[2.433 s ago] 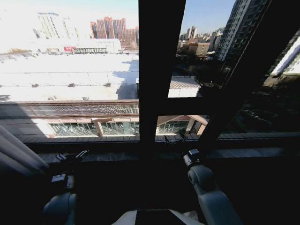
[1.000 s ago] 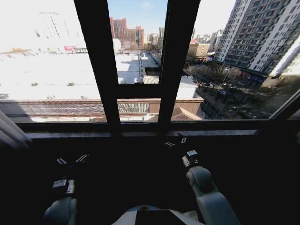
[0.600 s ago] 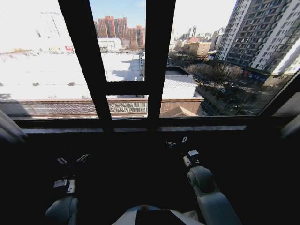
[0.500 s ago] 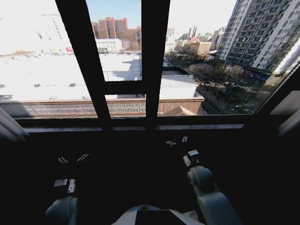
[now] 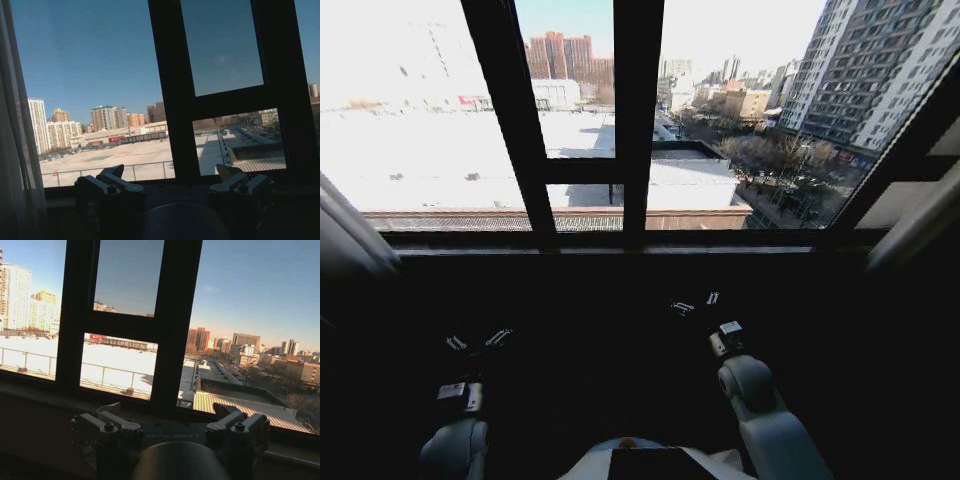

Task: Open the curtains by pulling them apart, changing their state from closed to fully open.

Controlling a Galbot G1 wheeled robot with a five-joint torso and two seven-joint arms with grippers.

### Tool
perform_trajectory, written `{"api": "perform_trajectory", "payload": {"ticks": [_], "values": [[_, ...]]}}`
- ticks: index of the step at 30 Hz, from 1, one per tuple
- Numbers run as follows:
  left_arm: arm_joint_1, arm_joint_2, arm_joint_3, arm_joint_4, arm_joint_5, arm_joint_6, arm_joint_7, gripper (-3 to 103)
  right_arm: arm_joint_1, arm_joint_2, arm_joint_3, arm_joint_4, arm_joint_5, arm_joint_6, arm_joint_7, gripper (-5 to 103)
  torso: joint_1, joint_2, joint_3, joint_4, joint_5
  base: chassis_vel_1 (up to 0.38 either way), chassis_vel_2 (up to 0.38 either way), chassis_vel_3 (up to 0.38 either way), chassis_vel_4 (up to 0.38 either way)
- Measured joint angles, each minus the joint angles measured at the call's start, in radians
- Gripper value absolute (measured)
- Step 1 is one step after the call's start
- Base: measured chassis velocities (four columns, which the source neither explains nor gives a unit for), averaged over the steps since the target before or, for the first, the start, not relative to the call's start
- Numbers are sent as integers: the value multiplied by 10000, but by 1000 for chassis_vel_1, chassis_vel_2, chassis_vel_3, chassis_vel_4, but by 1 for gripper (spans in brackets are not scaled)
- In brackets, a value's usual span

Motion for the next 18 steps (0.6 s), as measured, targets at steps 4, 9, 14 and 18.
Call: {"api": "perform_trajectory", "payload": {"ticks": [4,9,14,18], "values": [[14,-7,3,-2,-4,-22,1,100,-9,5,15,-24,-2,103,5,100,-9,8,-4,-2,-4,200,-334,-195,340],[16,-19,26,6,-43,-108,0,100,-14,11,8,-51,-31,170,-4,100,-8,6,-3,-6,-8,48,-58,-86,84],[58,23,141,-52,-384,93,-1,100,95,84,-68,-53,-52,-138,225,100,17,-9,8,4,2,-20,72,10,-58],[-208,270,156,-39,-681,534,0,100,300,274,63,-53,-44,-512,886,100,14,-8,5,-2,-3,-64,44,52,-40]]}}
